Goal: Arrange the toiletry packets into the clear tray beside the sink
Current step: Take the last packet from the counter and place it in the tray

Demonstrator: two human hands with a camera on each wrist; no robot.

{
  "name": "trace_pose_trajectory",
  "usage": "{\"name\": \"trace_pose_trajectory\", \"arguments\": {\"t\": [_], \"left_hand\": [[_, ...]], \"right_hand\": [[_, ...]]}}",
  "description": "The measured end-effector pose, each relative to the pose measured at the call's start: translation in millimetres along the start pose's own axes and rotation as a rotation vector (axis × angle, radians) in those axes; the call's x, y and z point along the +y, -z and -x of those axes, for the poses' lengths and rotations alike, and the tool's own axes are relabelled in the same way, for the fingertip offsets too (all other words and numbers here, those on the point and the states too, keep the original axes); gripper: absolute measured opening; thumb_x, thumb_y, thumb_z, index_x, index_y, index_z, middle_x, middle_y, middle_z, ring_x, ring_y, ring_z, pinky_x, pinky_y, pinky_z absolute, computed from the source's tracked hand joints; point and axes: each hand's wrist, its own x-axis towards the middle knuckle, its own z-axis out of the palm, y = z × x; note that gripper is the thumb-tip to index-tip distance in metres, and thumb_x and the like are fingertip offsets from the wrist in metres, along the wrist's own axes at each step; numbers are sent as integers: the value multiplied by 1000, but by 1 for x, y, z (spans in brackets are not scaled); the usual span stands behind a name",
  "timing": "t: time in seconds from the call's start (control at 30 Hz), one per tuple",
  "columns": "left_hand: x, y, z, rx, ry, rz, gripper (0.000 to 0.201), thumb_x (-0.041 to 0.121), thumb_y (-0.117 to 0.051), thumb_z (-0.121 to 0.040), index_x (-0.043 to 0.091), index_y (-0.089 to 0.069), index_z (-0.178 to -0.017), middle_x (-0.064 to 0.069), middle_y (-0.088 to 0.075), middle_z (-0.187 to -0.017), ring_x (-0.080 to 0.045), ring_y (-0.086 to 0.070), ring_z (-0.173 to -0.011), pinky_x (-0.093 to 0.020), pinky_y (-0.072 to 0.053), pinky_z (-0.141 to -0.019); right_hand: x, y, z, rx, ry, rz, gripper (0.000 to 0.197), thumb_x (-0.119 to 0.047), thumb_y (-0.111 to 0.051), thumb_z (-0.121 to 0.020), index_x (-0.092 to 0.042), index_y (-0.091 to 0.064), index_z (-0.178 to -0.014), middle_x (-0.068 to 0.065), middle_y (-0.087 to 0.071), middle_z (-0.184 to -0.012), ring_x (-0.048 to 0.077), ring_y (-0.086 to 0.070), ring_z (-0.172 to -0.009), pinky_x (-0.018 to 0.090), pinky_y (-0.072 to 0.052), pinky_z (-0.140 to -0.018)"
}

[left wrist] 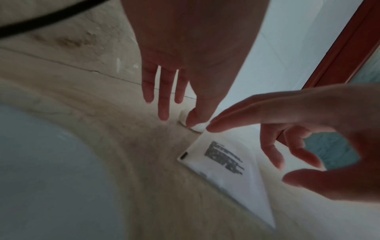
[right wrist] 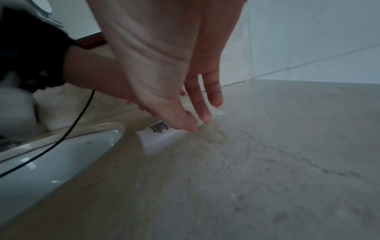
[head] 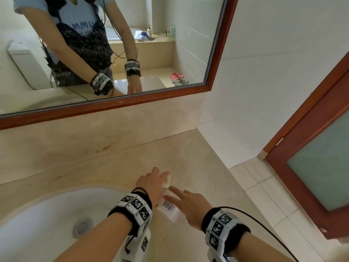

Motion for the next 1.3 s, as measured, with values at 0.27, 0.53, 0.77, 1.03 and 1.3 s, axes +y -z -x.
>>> {"name": "trace_pose_trajectory", "arguments": {"t": [0.27,0.53,0.77,1.03,1.3], "left_hand": [[3,-10,-7,-17,26,5,48,15,-51,-89,28,-38,-133,-6,-40,-130,-26,-53,-111,-36,-45,-94],[-7,-14,-4,-24,77,63,36,21,-55,-88,22,-44,-122,-7,-42,-126,-25,-54,-109,-35,-49,-87],[-27,-11,13,-13,116,113,48,26,-60,-81,18,-44,-125,-7,-40,-127,-26,-48,-114,-37,-49,-92],[-71,8,55,70,169,194,43,26,-63,-79,15,-49,-118,-6,-39,-123,-25,-44,-112,-36,-48,-93],[-152,5,135,133,345,300,40,26,-63,-79,16,-50,-116,-6,-38,-123,-24,-44,-112,-36,-49,-92]], "right_hand": [[-6,-1,-13,-6,88,43,81,13,-52,-83,-23,-19,-148,6,-17,-154,38,-53,-101,46,-51,-77],[0,2,-17,83,-35,42,52,-3,-53,-87,-16,-38,-135,10,-51,-122,29,-47,-110,35,-40,-78],[-5,11,-18,110,-116,29,34,1,-45,-91,-10,-48,-123,11,-60,-117,28,-49,-111,34,-42,-88],[-64,58,-35,312,-14,-24,29,-4,-42,-92,-9,-48,-120,10,-53,-119,31,-55,-102,34,-35,-67],[-166,87,-69,344,189,96,28,-4,-44,-91,-8,-47,-119,11,-51,-118,32,-56,-99,29,-26,-50]]}}
